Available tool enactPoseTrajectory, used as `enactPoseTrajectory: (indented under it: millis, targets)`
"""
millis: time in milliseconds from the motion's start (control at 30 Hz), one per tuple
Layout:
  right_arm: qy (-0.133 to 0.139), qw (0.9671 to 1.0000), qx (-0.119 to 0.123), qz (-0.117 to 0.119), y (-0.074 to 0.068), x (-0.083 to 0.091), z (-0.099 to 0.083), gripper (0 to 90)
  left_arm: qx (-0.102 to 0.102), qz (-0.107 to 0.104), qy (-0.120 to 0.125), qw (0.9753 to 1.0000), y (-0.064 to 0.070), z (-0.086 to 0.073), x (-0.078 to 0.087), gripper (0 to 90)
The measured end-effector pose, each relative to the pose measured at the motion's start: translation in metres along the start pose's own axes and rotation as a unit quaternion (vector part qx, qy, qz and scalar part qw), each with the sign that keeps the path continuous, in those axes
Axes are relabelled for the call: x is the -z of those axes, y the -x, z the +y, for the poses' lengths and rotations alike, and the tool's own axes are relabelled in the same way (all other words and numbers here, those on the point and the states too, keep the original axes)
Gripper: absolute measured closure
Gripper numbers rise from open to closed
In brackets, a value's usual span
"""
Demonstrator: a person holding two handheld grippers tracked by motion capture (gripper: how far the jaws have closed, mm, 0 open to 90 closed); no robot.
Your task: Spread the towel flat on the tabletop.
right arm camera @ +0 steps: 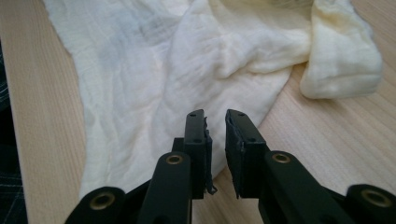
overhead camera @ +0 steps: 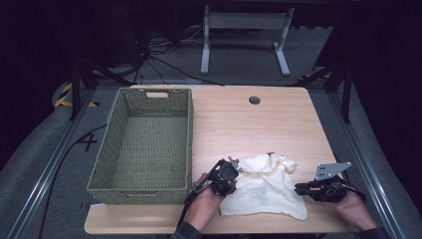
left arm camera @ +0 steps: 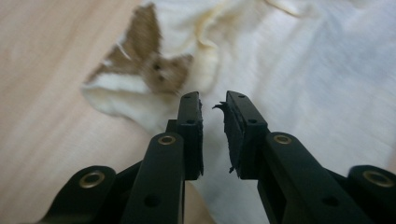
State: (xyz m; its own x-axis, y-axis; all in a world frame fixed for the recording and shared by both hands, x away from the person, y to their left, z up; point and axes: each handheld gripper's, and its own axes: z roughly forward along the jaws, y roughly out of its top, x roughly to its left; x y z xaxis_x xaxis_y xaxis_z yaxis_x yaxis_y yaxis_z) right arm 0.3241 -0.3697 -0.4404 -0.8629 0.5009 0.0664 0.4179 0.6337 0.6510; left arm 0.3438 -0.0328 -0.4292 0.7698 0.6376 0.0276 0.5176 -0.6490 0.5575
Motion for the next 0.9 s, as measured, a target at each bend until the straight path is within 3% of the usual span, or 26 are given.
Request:
enactPoseTrajectory:
  millis: [100,233,400,533,733,800,900]
  targets:
    - [0.006,1.0,-0.002,-0.007,0.004,0.001,0.002,77.7,-0.01,0.014,0.0,0.9998,0.0,0.006,-0.002,73.4]
    - [0.01,0.9999,-0.002,-0.012,0.007,0.0,0.005,77.4,-0.024,0.001,-0.016,0.9996,0.001,0.01,-0.011,73.9]
    - [0.013,0.9991,-0.018,-0.036,0.02,-0.002,0.01,75.0,-0.036,0.005,-0.034,0.9988,0.0,0.011,-0.022,74.2]
    - [0.011,0.9981,-0.03,-0.053,0.032,-0.004,0.014,71.5,-0.042,0.009,-0.043,0.9981,-0.002,0.013,-0.024,84.1]
    - [0.019,0.995,-0.048,-0.086,0.047,-0.006,0.017,64.2,-0.03,0.009,-0.034,0.9989,-0.004,0.015,-0.019,87.3]
    - [0.022,0.9951,-0.05,-0.082,0.052,-0.005,0.017,63.7,-0.02,0.011,-0.02,0.9995,-0.005,0.017,-0.014,87.3]
    - [0.022,0.9964,-0.05,-0.065,0.057,-0.009,0.018,70.0,-0.012,0.011,-0.011,0.9998,-0.009,0.02,-0.008,87.3]
